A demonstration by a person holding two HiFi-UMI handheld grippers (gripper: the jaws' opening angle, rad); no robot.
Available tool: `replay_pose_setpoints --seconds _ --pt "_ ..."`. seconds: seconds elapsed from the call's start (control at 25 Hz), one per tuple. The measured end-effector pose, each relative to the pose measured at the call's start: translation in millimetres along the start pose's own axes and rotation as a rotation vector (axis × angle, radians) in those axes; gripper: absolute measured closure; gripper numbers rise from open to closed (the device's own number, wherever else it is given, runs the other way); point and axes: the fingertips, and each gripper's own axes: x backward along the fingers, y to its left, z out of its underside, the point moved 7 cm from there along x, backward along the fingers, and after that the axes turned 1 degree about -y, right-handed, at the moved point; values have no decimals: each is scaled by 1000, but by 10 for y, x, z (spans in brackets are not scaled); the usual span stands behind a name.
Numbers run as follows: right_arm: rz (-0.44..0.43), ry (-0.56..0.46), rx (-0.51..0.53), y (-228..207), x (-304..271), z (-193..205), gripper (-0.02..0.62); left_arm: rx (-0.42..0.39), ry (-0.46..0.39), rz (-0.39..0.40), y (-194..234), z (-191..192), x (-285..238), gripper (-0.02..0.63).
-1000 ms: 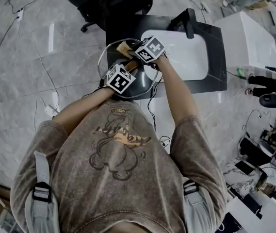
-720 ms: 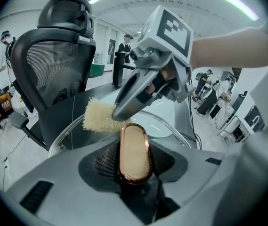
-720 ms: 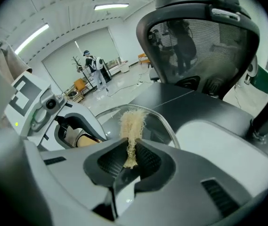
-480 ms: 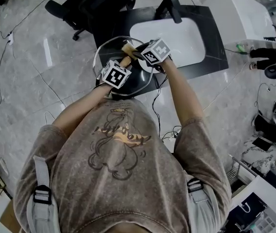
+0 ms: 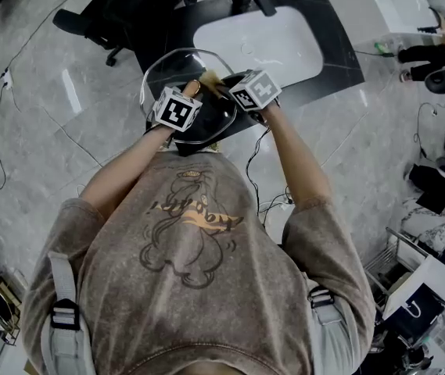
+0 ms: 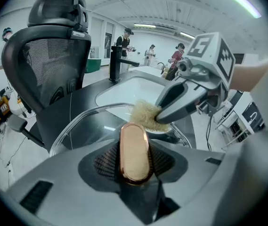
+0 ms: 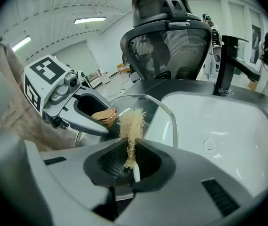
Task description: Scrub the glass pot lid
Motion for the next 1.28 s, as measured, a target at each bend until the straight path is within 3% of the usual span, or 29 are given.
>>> replay_pose_setpoints --seconds 0.48,1.08,1.28 --pt "50 -66 -142 538 59 412 538 -8 12 1 -5 -29 19 422" --pt "-31 -93 -302 1106 -188 555 538 3 30 11 -13 -24 -2 422" --pt "-79 -90 -290 1316 -341 487 538 14 32 22 -28 -9 0 422"
